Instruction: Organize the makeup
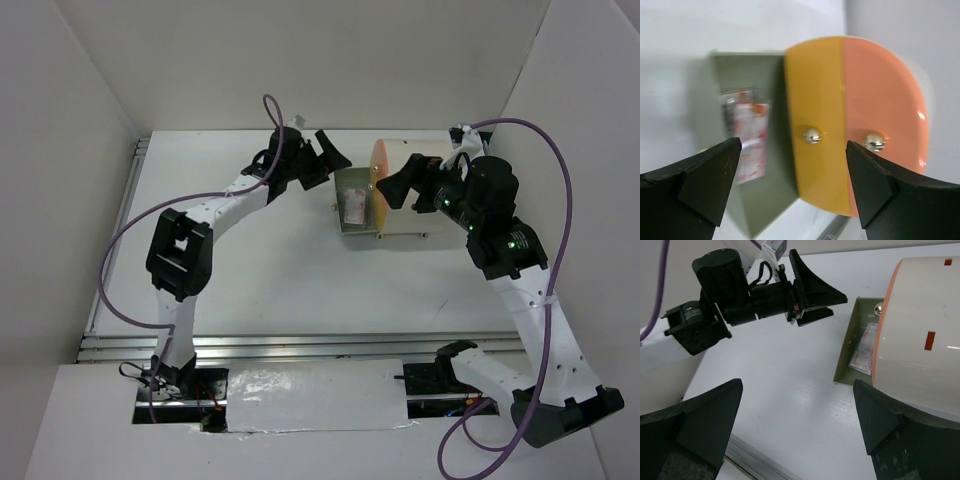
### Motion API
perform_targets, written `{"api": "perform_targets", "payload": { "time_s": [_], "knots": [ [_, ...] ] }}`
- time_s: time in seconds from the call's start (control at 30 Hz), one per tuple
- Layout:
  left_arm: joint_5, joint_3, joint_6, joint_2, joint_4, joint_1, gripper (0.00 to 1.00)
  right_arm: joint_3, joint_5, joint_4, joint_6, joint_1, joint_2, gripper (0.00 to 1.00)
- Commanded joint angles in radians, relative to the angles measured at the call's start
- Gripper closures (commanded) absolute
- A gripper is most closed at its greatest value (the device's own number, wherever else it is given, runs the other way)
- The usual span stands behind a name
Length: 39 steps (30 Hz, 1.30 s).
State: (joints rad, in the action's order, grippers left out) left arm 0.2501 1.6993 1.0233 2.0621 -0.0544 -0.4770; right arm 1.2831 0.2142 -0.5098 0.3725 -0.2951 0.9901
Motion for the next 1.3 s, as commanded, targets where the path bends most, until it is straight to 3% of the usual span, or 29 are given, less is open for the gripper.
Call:
{"api": "perform_targets", "payload": {
  "time_s": [0.0, 0.2, 0.27, 0.33, 0.43, 0.57, 0.7, 0.8, 1.27],
  "knots": [
    [-0.222, 0.002, -0.069, -0.118, 0.192, -0.002, 0.01, -0.001, -0.006, 0.039, -0.010, -0.003, -0.018, 0.00],
    [-0.386, 0.039, -0.121, -0.100, 0.402, -0.012, 0.04, -0.011, 0.008, 0.051, -0.007, -0.004, -0.013, 0.00],
    [-0.443, 0.063, -0.138, -0.064, 0.460, -0.018, 0.24, -0.013, 0.010, 0.056, -0.006, -0.003, -0.013, 0.00],
    [-0.468, 0.136, -0.144, -0.001, 0.519, -0.021, 0.66, -0.016, 0.013, 0.056, -0.004, -0.003, -0.015, 0.00],
    [-0.466, 0.243, -0.166, 0.087, 0.606, -0.029, 0.74, -0.011, 0.002, 0.057, -0.004, -0.003, -0.010, 0.00],
    [-0.422, 0.287, -0.183, 0.136, 0.610, -0.048, 0.75, 0.001, -0.006, 0.056, -0.003, -0.003, 0.004, 0.00],
    [-0.370, 0.319, -0.187, 0.167, 0.574, -0.051, 0.65, -0.007, -0.001, 0.060, 0.000, -0.003, 0.002, 0.00],
    [-0.325, 0.350, -0.189, 0.207, 0.570, -0.051, 0.63, -0.011, -0.009, 0.060, -0.003, -0.003, 0.001, 0.00],
    [-0.100, 0.292, -0.123, 0.260, 0.328, -0.051, 0.52, -0.022, -0.012, 0.076, -0.006, -0.003, 0.016, 0.00]
  ]
}}
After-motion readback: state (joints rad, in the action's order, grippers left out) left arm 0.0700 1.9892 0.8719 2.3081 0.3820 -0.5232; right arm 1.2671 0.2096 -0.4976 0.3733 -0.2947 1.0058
